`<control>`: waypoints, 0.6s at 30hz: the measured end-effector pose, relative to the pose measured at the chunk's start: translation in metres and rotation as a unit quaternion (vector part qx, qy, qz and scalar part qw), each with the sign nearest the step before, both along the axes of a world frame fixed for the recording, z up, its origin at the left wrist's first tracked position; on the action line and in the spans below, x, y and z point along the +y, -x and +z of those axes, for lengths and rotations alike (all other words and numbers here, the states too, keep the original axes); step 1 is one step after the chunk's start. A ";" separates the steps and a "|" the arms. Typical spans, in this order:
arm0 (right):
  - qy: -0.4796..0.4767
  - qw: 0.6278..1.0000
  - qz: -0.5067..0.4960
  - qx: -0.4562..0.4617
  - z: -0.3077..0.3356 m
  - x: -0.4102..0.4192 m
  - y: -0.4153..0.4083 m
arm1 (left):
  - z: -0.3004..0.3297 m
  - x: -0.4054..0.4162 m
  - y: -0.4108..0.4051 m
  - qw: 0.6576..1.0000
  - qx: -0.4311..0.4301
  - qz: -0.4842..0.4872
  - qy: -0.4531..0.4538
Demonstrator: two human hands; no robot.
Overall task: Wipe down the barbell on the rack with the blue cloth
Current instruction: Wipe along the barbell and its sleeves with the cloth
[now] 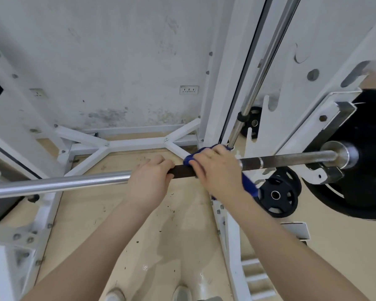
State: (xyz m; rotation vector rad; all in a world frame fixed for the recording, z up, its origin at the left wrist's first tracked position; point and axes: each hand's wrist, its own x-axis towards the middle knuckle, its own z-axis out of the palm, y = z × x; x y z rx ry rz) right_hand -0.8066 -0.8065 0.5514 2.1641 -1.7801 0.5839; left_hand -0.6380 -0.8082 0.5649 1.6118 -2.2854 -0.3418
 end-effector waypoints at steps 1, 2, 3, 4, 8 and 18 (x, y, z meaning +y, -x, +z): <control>0.002 1.000 0.020 0.007 0.000 0.001 -0.008 | 0.001 -0.001 -0.001 1.000 -0.003 -0.004 -0.003; 0.002 0.999 0.040 0.018 0.000 0.002 -0.009 | 0.001 -0.002 -0.002 1.000 -0.004 -0.009 -0.008; 0.006 0.998 0.060 0.035 -0.002 0.002 -0.002 | 0.003 -0.003 -0.003 1.000 -0.001 -0.014 -0.016; 0.008 0.996 0.072 0.051 -0.003 0.004 0.008 | 0.004 -0.004 -0.004 1.000 0.004 -0.018 -0.024; -0.022 0.996 -0.081 -0.009 0.000 0.010 0.056 | 0.011 -0.007 -0.005 0.999 -0.001 -0.015 -0.045; 0.017 0.950 -0.043 -0.310 -0.011 0.044 0.028 | 0.012 -0.008 -0.010 0.997 -0.035 -0.050 -0.054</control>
